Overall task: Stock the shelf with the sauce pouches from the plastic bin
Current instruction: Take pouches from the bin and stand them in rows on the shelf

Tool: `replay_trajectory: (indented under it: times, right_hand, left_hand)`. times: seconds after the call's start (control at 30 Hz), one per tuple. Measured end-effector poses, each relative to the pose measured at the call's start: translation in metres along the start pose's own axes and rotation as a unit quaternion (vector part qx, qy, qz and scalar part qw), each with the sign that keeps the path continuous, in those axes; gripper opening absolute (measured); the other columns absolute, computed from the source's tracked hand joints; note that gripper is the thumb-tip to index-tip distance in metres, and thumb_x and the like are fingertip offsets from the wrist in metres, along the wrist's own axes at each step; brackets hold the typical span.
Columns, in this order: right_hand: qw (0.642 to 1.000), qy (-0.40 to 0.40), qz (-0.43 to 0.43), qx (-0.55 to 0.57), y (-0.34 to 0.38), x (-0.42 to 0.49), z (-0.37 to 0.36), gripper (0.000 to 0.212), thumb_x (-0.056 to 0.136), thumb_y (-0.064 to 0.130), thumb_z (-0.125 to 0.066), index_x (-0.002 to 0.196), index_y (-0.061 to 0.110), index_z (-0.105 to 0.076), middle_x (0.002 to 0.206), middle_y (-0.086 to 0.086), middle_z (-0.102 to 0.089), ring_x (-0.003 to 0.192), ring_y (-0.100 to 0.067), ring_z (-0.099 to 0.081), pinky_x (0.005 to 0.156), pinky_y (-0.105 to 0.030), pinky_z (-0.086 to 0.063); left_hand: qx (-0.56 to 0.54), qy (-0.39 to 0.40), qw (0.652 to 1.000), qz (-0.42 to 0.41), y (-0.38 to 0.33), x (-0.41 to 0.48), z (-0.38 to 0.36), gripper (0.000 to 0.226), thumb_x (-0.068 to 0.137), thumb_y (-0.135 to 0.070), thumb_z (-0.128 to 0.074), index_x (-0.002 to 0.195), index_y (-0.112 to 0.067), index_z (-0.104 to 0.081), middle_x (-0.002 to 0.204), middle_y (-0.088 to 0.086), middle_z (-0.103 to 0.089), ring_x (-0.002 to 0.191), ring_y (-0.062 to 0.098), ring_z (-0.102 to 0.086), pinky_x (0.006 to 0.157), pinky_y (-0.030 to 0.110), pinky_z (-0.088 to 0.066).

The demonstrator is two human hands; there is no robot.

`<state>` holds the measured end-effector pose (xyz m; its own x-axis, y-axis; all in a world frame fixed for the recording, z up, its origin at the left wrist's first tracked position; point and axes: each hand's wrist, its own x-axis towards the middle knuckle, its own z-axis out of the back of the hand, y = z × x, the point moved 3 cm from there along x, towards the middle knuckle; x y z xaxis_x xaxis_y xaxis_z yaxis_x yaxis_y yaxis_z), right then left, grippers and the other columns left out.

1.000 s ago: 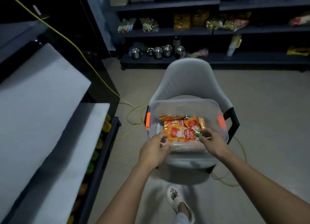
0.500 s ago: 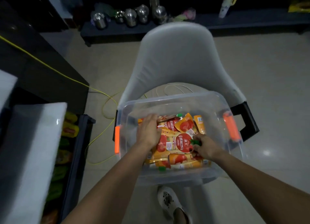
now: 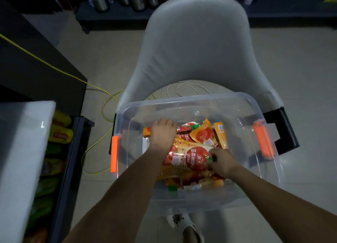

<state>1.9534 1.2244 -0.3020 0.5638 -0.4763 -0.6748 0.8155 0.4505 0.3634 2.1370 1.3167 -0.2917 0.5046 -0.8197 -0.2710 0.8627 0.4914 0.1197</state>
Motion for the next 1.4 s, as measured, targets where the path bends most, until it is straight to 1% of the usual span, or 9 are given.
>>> replay_trajectory:
  times: [0.23, 0.3, 0.4, 0.5, 0.63, 0.8, 1.03, 1.23, 1.4]
  right_hand:
    - [0.934, -0.077, 0.04, 0.347, 0.027, -0.054, 0.039, 0.018, 0.087, 0.017, -0.068, 0.083, 0.009, -0.053, 0.1, -0.011, -0.064, 0.084, -0.032, -0.068, 0.058, -0.042, -0.059]
    - [0.926, -0.108, 0.056, 0.358, 0.038, -0.075, 0.054, 0.017, 0.087, 0.014, -0.067, 0.085, 0.008, -0.051, 0.098, -0.007, -0.063, 0.079, -0.025, -0.067, 0.047, -0.03, -0.054]
    - [0.921, -0.144, 0.092, 0.35, 0.049, -0.107, 0.083, 0.016, 0.088, 0.014, -0.066, 0.081, 0.011, -0.052, 0.086, -0.002, -0.064, 0.081, -0.019, -0.065, 0.06, -0.029, -0.055]
    - [0.904, -0.159, 0.126, 0.377, 0.058, -0.15, 0.108, 0.017, 0.087, 0.013, -0.067, 0.08, 0.007, -0.052, 0.081, -0.004, -0.058, 0.08, -0.02, -0.063, 0.068, -0.037, -0.057]
    - [0.882, -0.187, 0.191, 0.388, 0.079, -0.218, 0.134, 0.022, 0.084, 0.015, -0.07, 0.08, 0.001, -0.054, 0.073, -0.003, -0.06, 0.07, -0.013, -0.059, 0.064, -0.023, -0.05]
    - [0.855, -0.154, 0.285, 0.406, 0.123, -0.309, 0.143, 0.007, 0.088, 0.011, -0.065, 0.086, 0.01, -0.059, 0.079, -0.001, -0.066, 0.071, -0.002, -0.064, 0.063, -0.02, -0.05]
    - [0.843, -0.088, 0.397, 0.351, 0.215, -0.402, 0.112, 0.009, 0.087, 0.012, -0.066, 0.087, 0.004, -0.062, 0.072, -0.003, -0.061, 0.056, 0.003, -0.056, 0.05, -0.014, -0.042]
    - [0.823, 0.013, 0.46, 0.335, 0.324, -0.466, 0.069, 0.009, 0.084, 0.018, -0.069, 0.085, 0.01, -0.066, 0.078, -0.004, -0.067, 0.068, -0.013, -0.061, 0.055, -0.023, -0.045]
    - [0.798, 0.075, 0.514, 0.305, 0.428, -0.516, 0.017, 0.008, 0.084, 0.016, -0.069, 0.084, 0.008, -0.066, 0.075, -0.004, -0.069, 0.064, -0.01, -0.065, 0.05, -0.018, -0.047]
  left_hand:
    - [-0.093, -0.048, 0.994, 0.027, 0.016, -0.035, 0.045, 0.028, 0.102, -0.033, -0.039, 0.119, -0.024, -0.061, 0.118, -0.002, -0.063, 0.11, 0.022, -0.057, 0.087, 0.037, -0.041]
    - [-0.18, -0.081, 0.979, 0.049, 0.018, -0.057, 0.063, 0.03, 0.102, -0.036, -0.039, 0.108, -0.022, -0.065, 0.11, -0.001, -0.067, 0.102, 0.022, -0.06, 0.08, 0.035, -0.04]
    - [-0.313, -0.12, 0.935, 0.116, 0.017, -0.095, 0.092, 0.033, 0.101, -0.037, -0.041, 0.097, -0.018, -0.067, 0.096, 0.001, -0.068, 0.09, 0.022, -0.061, 0.068, 0.033, -0.042]
    - [-0.458, -0.141, 0.858, 0.187, 0.015, -0.138, 0.12, 0.029, 0.101, -0.033, -0.045, 0.094, -0.017, -0.068, 0.084, -0.002, -0.066, 0.08, 0.019, -0.062, 0.063, 0.029, -0.04]
    - [-0.619, -0.166, 0.732, 0.23, 0.011, -0.215, 0.165, 0.028, 0.1, -0.027, -0.05, 0.083, -0.012, -0.065, 0.074, -0.001, -0.067, 0.072, 0.011, -0.062, 0.066, 0.015, -0.046]
    - [-0.726, -0.187, 0.599, 0.28, 0.013, -0.328, 0.207, 0.029, 0.1, -0.03, -0.05, 0.095, -0.012, -0.071, 0.092, 0.01, -0.076, 0.086, 0.024, -0.072, 0.076, 0.036, -0.058]
    - [-0.857, -0.238, 0.335, 0.31, 0.037, -0.475, 0.237, 0.026, 0.103, -0.024, -0.046, 0.106, -0.008, -0.066, 0.09, 0.013, -0.073, 0.077, 0.025, -0.07, 0.075, 0.04, -0.058]
    - [-0.86, -0.251, 0.274, 0.349, 0.099, -0.576, 0.245, 0.021, 0.1, -0.028, -0.051, 0.103, -0.01, -0.062, 0.062, 0.006, -0.063, 0.049, 0.016, -0.059, 0.048, 0.027, -0.048]
    - [-0.895, -0.241, 0.22, 0.303, 0.158, -0.649, 0.255, 0.043, 0.088, -0.057, -0.056, 0.076, -0.016, -0.056, 0.065, 0.005, -0.052, 0.04, 0.013, -0.048, 0.038, 0.021, -0.042]
